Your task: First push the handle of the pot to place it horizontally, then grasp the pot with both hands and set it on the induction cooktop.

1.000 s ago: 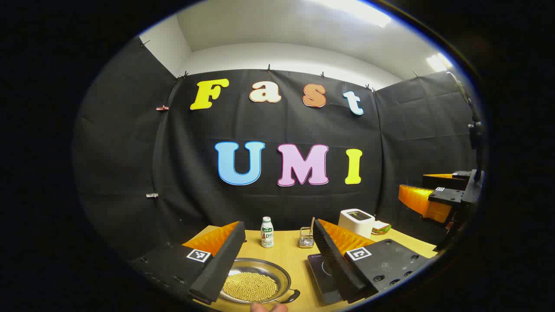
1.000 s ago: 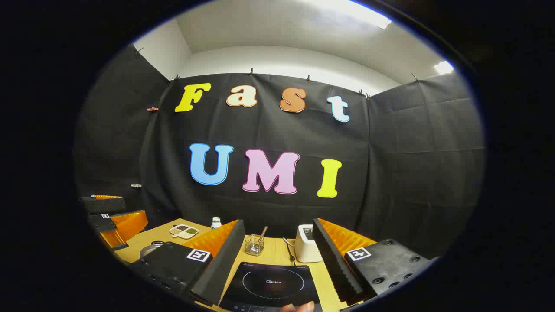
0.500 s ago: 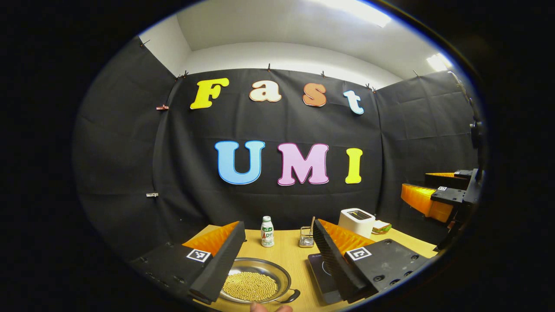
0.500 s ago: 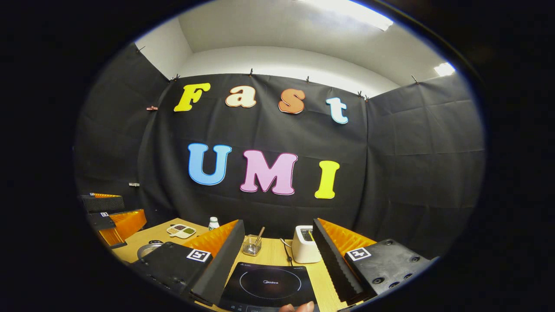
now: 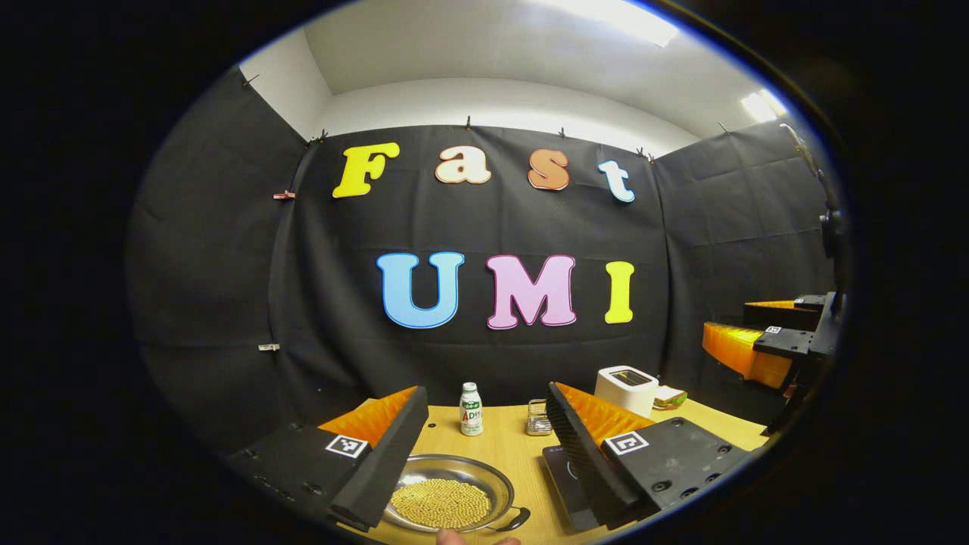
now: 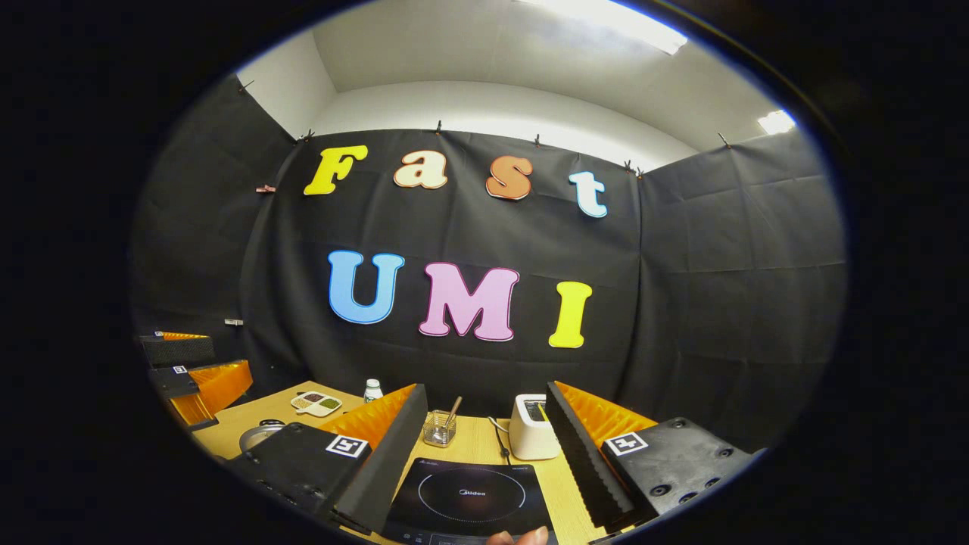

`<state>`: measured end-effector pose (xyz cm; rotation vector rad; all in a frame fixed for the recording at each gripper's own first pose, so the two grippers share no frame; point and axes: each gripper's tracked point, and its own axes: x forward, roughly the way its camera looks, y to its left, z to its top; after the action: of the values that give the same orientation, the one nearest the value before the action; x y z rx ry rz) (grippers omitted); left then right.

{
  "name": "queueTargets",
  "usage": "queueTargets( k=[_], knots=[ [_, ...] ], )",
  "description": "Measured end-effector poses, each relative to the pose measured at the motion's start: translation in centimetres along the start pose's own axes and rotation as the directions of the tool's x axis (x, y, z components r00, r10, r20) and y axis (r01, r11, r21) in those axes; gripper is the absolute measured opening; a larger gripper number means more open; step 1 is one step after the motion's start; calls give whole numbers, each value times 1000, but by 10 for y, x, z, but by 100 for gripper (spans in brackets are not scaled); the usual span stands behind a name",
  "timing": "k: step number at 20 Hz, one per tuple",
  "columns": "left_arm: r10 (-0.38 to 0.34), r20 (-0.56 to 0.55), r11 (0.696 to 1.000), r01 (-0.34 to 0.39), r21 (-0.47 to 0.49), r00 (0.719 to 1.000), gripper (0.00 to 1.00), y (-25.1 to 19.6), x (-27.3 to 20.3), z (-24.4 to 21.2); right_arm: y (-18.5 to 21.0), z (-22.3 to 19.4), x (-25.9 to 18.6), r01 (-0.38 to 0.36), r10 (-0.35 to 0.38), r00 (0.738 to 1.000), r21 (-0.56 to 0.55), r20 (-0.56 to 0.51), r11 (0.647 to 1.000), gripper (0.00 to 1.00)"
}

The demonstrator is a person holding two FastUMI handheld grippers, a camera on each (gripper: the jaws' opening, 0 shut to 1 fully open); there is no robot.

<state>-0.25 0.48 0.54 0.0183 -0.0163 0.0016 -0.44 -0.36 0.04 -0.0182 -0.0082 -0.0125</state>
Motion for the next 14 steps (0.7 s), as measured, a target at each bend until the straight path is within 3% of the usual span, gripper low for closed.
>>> queueTargets(
  k=[2,3,8,9,14],
  knots=[
    [-3,7,1000,3,4,1000,96,1,-3,2,0,-1,-1,0,0,1000,0,-1,1000,97],
    [-9,10,1000,9,7,1000,89,1,-2,4,-1,-1,-1,0,0,1000,-1,-2,1000,97],
    [-127,-25,992,127,16,992,13,-18,-4,-2,-1,-2,0,4,-4,1000,-4,-3,1000,97],
    [-127,-34,991,128,30,991,5,-14,-6,-5,-1,-2,0,4,-4,1000,-4,-3,1000,97],
    [-207,-186,978,210,-2,961,5,-27,-11,-48,-3,-6,0,2,-2,1000,-9,-13,1000,97]
  ],
)
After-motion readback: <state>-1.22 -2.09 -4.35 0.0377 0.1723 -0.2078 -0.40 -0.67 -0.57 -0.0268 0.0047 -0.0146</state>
